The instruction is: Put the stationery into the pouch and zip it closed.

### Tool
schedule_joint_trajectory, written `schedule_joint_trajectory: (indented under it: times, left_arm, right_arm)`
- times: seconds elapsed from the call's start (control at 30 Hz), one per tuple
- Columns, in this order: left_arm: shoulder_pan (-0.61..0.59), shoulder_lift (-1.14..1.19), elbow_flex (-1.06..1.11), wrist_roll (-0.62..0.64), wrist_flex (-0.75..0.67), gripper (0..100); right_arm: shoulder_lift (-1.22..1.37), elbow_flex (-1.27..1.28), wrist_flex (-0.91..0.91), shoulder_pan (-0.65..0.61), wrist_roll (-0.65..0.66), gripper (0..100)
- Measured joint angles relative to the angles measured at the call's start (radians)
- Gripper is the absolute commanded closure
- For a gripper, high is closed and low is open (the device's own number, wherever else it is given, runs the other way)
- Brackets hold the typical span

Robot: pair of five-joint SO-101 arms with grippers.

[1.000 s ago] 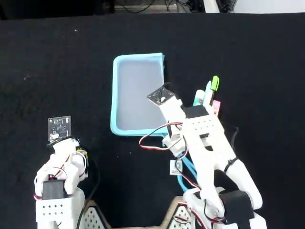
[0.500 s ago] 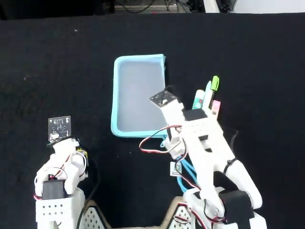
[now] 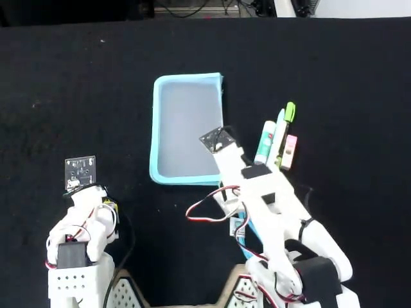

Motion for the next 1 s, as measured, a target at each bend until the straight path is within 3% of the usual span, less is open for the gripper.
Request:
schedule_joint_trajectory:
  times: [0.23, 0.33, 0.43, 0.57, 0.67, 0.77, 1.0]
  left_arm:
    - [0.0, 0.0, 0.0, 0.0, 0.006, 93]
    - [-0.026, 0.0, -0.002, -0.028, -0.081, 93]
    - [-0.104, 0.0, -0.009, -0.163, -0.219, 93]
    - [-0.115, 0.0, -0.009, -0.342, -0.41, 93]
    - [-0.109, 0.0, -0.012, -0.331, -0.52, 93]
    - [-0.06, 0.0, -0.054, -0.241, -0.577, 93]
    - [0.124, 0.0, -0.152, -0.147, -0.671, 93]
  right_arm:
    - [0.002, -0.232, 0.295, -0.003, 0.034, 98.8]
    - [0.002, -0.339, 0.41, -0.003, 0.04, 98.8]
    - [-0.052, -0.367, 0.465, -0.003, 0.043, 98.7]
    - [-0.207, -0.37, 0.476, -0.005, 0.044, 98.7]
    - [-0.33, -0.37, 0.476, -0.005, 0.044, 98.7]
    - [-0.454, -0.359, 0.476, -0.005, 0.044, 98.7]
    - [-0.701, -0.304, 0.463, -0.009, 0.044, 98.7]
